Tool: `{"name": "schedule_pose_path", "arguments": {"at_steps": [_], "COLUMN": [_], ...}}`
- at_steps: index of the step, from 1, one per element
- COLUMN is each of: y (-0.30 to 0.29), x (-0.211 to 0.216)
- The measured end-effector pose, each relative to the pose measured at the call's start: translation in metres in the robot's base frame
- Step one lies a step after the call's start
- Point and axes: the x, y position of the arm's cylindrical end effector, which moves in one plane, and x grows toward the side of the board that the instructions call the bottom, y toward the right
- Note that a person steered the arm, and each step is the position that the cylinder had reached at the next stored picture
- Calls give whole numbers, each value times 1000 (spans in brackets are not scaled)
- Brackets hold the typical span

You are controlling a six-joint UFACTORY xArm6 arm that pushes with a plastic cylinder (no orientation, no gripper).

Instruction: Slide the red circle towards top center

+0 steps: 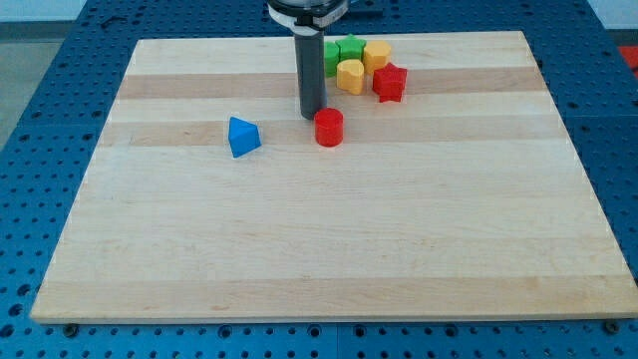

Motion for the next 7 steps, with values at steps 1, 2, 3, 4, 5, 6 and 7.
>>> {"name": "schedule_pose_path", "arguments": {"at_steps": [1,2,3,4,5,6,7], "y": [-10,-15,-32,-34,-28,-26,-13], "x": [4,-7,27,53,51,51,61]}}
